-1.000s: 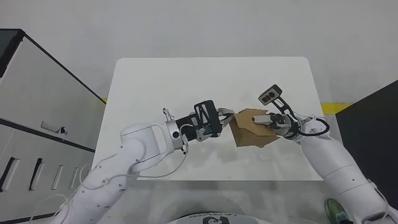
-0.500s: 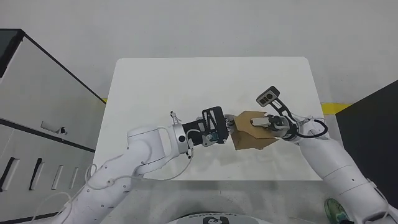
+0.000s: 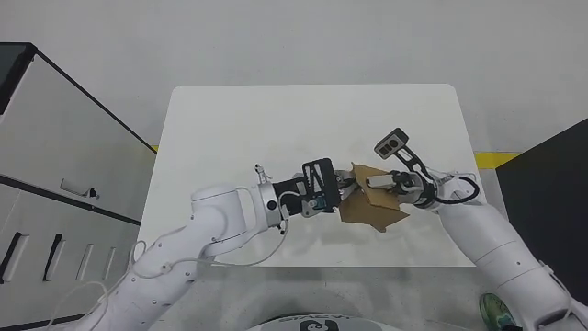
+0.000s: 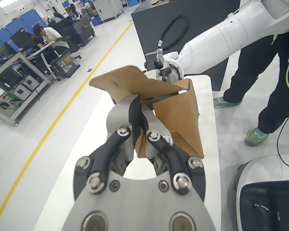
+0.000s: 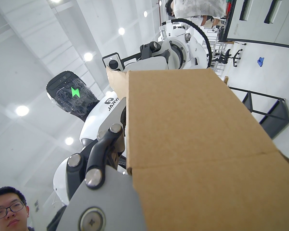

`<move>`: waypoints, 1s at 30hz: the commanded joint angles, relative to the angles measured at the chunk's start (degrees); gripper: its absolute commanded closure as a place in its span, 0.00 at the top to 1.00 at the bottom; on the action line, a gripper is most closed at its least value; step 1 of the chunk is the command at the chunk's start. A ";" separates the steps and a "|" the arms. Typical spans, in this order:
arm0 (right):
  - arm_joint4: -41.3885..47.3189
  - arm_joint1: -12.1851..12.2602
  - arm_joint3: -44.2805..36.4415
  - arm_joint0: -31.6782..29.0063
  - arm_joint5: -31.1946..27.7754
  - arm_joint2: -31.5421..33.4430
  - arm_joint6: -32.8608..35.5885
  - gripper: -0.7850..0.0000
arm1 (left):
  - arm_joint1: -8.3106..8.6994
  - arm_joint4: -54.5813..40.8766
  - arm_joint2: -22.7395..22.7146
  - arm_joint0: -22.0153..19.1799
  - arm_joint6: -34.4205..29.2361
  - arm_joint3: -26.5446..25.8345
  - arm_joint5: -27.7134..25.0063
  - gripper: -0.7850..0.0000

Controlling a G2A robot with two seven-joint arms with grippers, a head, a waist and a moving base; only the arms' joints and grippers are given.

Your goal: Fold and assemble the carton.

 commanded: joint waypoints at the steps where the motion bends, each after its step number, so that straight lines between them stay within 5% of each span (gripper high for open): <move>1: 0.00 0.08 0.21 0.08 -0.04 -0.02 0.00 0.00 | 0.03 -0.06 -0.25 0.18 0.09 -0.18 -0.07 0.00; 30: 0.70 0.86 0.56 0.95 -1.58 -0.73 0.00 0.00 | -0.18 -0.66 -0.61 0.32 -1.30 0.24 -0.85 0.00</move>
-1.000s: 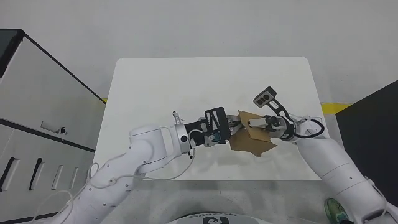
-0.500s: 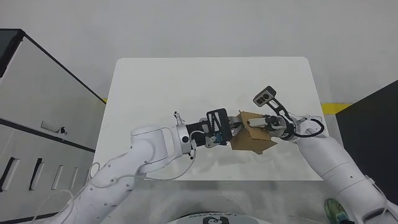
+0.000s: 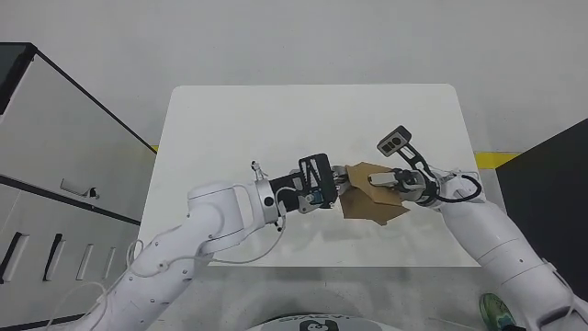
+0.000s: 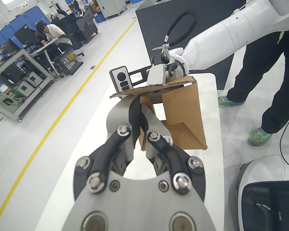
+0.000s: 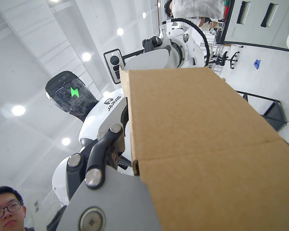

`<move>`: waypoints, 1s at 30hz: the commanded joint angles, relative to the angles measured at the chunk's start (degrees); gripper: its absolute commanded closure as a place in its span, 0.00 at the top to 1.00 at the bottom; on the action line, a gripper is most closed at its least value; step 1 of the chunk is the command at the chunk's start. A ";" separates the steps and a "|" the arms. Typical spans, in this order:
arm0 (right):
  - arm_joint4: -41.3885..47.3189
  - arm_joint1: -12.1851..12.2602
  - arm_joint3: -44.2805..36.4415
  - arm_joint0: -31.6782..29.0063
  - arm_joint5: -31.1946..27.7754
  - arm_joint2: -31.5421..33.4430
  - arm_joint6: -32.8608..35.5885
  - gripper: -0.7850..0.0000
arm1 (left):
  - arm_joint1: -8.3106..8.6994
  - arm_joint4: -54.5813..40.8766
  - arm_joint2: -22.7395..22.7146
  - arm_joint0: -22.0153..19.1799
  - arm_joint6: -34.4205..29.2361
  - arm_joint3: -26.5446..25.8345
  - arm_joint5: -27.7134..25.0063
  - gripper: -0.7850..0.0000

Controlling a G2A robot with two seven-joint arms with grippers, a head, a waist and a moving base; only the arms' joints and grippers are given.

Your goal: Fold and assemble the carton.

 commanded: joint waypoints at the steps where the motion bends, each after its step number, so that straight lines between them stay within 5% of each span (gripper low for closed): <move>1: -0.25 0.05 -0.07 0.02 -0.12 -0.05 0.00 0.00 | -0.07 -0.14 0.52 -0.04 -0.10 0.23 -0.35 0.00; 30: 0.46 0.78 -1.11 0.12 -1.09 -0.68 0.00 0.00 | -0.46 -0.33 1.28 -0.44 -0.56 0.23 -0.98 0.00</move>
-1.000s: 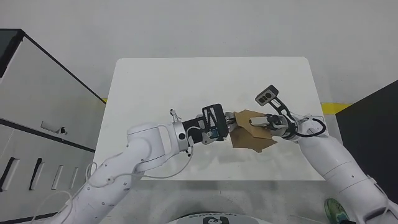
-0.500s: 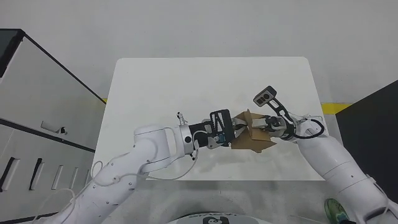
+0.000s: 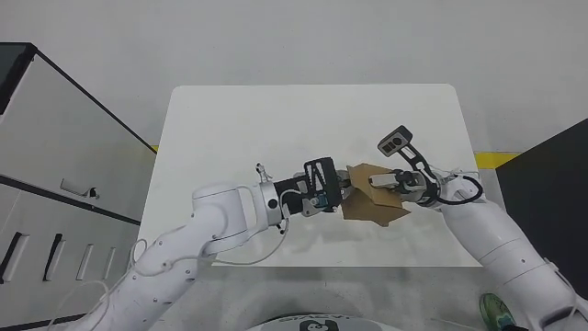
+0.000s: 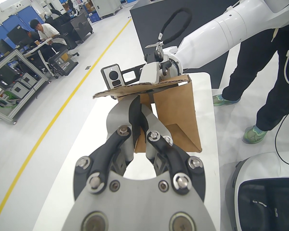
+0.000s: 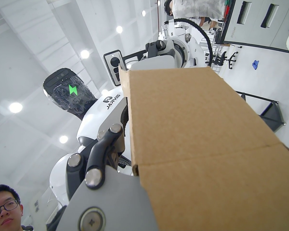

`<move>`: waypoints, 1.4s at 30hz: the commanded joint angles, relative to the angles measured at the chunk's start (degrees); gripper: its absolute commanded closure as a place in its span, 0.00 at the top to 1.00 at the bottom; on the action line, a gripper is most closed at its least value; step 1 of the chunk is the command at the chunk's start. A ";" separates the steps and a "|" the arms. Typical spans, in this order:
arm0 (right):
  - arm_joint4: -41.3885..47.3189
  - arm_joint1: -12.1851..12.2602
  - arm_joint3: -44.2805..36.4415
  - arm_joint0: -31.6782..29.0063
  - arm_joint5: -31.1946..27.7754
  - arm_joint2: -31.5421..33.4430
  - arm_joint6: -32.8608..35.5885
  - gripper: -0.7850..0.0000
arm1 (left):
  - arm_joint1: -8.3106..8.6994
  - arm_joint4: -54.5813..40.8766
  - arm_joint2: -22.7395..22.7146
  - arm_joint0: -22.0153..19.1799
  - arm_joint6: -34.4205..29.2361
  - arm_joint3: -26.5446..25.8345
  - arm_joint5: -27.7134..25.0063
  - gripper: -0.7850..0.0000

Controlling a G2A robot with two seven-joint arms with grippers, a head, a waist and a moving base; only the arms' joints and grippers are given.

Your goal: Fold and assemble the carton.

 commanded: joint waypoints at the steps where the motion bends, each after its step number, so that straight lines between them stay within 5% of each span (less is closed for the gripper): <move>1: 0.03 0.06 -0.12 -0.01 -0.04 -0.02 0.00 0.00 | -0.05 0.00 0.51 0.01 -0.04 -0.09 -0.42 0.00; 13: 0.21 0.20 -0.49 0.02 -0.16 -0.63 0.00 0.00 | -0.49 -0.09 1.87 -1.09 -0.29 0.66 -0.11 0.00; 34: -6.37 0.48 4.46 -0.49 -0.47 3.40 -0.55 0.00 | 1.70 2.22 -11.16 5.64 -0.71 -8.56 0.58 0.00; 42: -10.25 -0.22 4.16 -0.06 -0.30 2.98 -2.28 0.00 | 1.71 6.21 -8.59 5.07 -2.65 -10.33 -1.42 0.00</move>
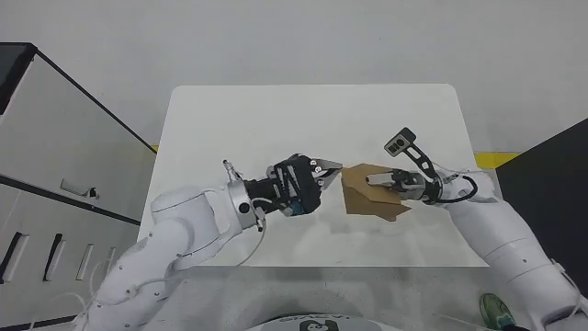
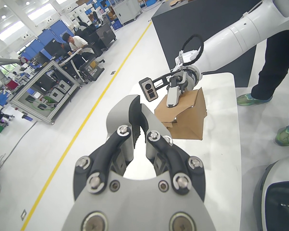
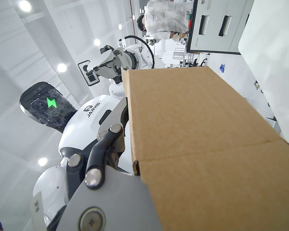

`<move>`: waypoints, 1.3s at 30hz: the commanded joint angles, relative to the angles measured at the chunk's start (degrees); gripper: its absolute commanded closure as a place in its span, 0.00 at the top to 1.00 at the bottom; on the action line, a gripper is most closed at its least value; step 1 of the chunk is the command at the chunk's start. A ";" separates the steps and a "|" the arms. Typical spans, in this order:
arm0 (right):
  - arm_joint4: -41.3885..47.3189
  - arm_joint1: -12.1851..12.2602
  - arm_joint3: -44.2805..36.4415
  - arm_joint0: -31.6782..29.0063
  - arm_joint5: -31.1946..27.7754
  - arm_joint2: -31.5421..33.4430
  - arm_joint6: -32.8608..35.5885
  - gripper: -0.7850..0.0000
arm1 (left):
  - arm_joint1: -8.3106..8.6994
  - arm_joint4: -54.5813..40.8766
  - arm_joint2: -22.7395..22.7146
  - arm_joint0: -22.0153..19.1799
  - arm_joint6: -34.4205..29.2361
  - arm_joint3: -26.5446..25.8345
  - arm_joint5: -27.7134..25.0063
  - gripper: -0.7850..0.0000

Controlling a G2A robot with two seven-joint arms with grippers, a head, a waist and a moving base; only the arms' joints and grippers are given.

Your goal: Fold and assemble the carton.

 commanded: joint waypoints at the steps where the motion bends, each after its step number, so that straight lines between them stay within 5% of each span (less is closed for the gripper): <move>1: -0.37 -0.16 -0.16 0.04 0.02 0.00 0.17 0.00 | -0.11 1.18 1.23 -0.45 -0.98 0.77 0.07 0.00; 15: 0.61 -0.92 -1.75 -0.65 0.13 2.39 2.36 0.00 | -0.77 1.02 5.26 -3.14 -5.45 4.50 0.45 0.00; 39: 7.47 -0.72 -5.49 -1.31 0.13 2.54 2.36 0.00 | -1.79 -1.74 10.21 -7.31 -2.95 7.80 -2.33 0.00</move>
